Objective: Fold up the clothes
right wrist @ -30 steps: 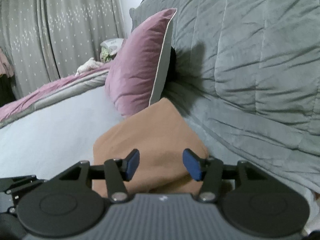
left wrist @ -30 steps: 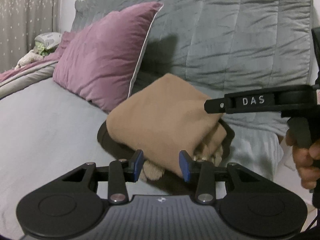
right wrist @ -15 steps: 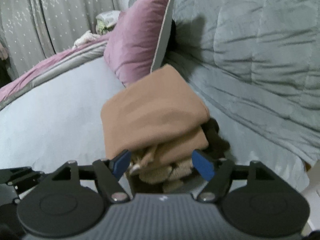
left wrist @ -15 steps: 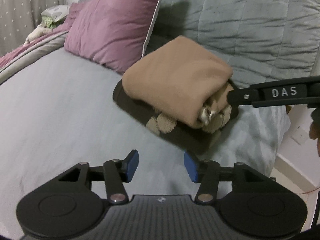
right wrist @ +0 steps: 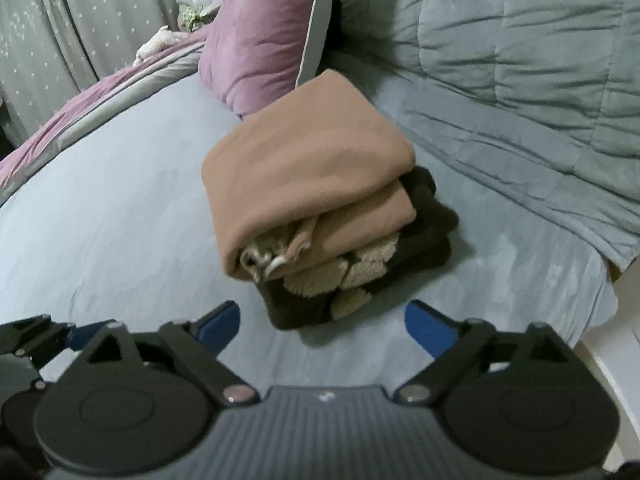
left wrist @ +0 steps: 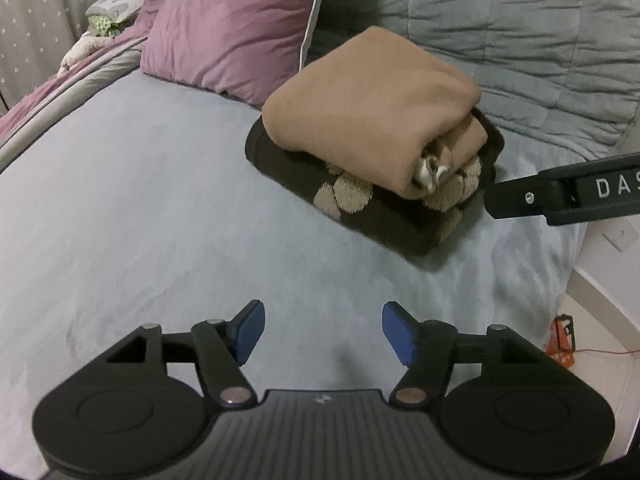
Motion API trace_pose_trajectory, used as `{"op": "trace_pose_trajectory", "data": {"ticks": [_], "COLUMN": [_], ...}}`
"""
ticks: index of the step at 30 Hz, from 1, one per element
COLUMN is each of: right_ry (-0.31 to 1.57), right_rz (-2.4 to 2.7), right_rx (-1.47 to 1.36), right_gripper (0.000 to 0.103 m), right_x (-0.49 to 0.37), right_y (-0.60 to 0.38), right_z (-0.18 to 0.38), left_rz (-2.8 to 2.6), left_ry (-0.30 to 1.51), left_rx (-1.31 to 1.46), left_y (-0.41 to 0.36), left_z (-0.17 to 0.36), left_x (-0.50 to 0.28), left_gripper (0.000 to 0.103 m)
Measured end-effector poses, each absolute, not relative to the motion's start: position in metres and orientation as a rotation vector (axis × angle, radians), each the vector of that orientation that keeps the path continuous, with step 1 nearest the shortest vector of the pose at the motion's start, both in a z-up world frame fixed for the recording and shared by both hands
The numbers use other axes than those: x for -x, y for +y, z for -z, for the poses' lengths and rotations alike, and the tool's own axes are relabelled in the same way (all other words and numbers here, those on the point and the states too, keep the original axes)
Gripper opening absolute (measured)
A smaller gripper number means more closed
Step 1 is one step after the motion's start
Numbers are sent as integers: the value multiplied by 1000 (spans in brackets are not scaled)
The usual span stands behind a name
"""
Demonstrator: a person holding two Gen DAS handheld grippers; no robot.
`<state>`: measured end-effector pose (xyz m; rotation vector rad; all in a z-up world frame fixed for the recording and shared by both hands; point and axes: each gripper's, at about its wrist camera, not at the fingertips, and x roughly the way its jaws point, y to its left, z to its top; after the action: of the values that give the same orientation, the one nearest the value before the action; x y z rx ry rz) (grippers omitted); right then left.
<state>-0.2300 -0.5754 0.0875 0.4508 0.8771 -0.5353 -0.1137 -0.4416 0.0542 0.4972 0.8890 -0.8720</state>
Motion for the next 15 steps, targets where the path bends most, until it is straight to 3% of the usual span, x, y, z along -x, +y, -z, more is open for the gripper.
{"op": "trace_pose_trajectory", "data": {"ticks": [5, 10, 15], "right_ry": [900, 912, 922], "right_rz": [534, 535, 550], "right_rx": [-455, -469, -481], "right_gripper": [103, 103, 103], "right_x": [230, 230, 230], "right_y": [-573, -571, -573], "right_z": [-87, -89, -90], "left_rz": [848, 822, 814], "left_ry": [916, 930, 922], "left_rx": [-519, -541, -534], "left_y": [-440, -439, -437], "left_z": [-55, -58, -61], "left_x": [113, 113, 114], "left_gripper": [80, 85, 97]}}
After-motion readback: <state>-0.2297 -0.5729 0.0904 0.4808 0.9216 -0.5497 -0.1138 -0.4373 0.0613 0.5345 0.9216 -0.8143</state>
